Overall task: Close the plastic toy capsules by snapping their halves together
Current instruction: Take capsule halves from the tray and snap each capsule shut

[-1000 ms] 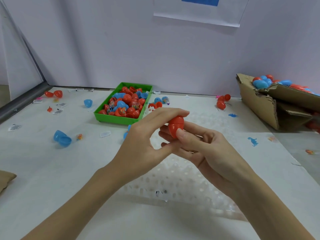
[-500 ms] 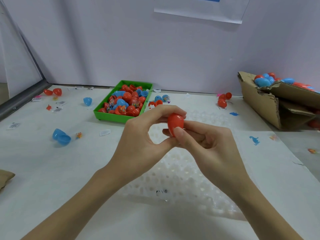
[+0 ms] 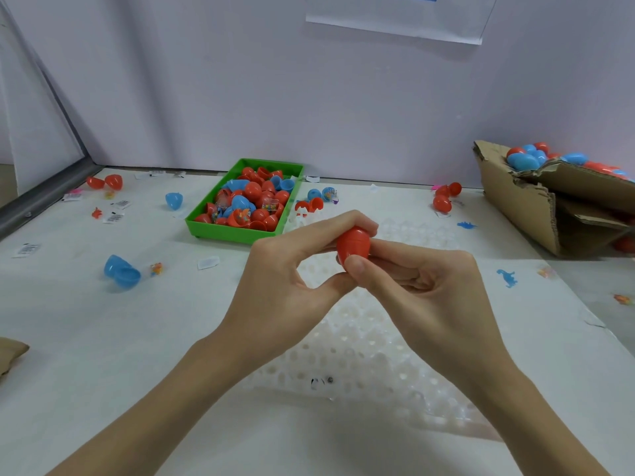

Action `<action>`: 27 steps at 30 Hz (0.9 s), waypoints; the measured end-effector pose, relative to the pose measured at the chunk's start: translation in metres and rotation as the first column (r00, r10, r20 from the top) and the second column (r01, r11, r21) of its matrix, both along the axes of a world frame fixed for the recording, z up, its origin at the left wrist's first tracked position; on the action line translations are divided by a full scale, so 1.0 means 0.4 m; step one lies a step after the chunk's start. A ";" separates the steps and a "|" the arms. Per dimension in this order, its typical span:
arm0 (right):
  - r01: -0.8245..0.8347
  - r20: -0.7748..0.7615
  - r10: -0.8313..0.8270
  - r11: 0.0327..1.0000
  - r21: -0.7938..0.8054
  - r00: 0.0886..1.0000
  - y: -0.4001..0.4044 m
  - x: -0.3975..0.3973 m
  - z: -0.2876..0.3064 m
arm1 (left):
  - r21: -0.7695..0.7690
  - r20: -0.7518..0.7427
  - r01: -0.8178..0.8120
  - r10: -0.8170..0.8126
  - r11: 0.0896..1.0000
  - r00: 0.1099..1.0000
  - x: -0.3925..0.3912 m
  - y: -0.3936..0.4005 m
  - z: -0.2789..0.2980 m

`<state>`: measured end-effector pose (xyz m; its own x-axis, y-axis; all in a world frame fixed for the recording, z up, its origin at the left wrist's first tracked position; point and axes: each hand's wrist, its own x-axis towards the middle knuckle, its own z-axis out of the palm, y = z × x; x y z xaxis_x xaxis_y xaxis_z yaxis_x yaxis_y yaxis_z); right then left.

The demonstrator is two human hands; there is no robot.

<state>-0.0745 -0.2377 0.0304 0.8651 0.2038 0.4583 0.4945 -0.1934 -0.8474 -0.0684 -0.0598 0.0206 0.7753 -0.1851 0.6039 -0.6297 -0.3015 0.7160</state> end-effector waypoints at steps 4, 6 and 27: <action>0.011 -0.039 -0.010 1.000 0.028 0.999 0.007 -0.001 -0.008 | 0.012 0.011 -0.058 0.058 0.998 0.998 -0.004 -0.005 -0.010; -0.006 -0.083 0.011 0.998 0.055 0.996 0.008 0.001 -0.011 | 0.017 0.026 -0.095 0.095 0.995 0.995 -0.007 -0.011 -0.014; -0.006 -0.132 0.025 0.990 0.138 0.991 0.009 0.007 -0.025 | 0.184 0.177 -0.098 0.065 0.978 0.982 0.004 -0.003 -0.023</action>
<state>-0.0717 -0.2341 0.0204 0.9173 0.1607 0.3643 0.3780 -0.0640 -0.9236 -0.0667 -0.0610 0.0114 0.6824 -0.2498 0.6869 -0.7039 -0.4778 0.5256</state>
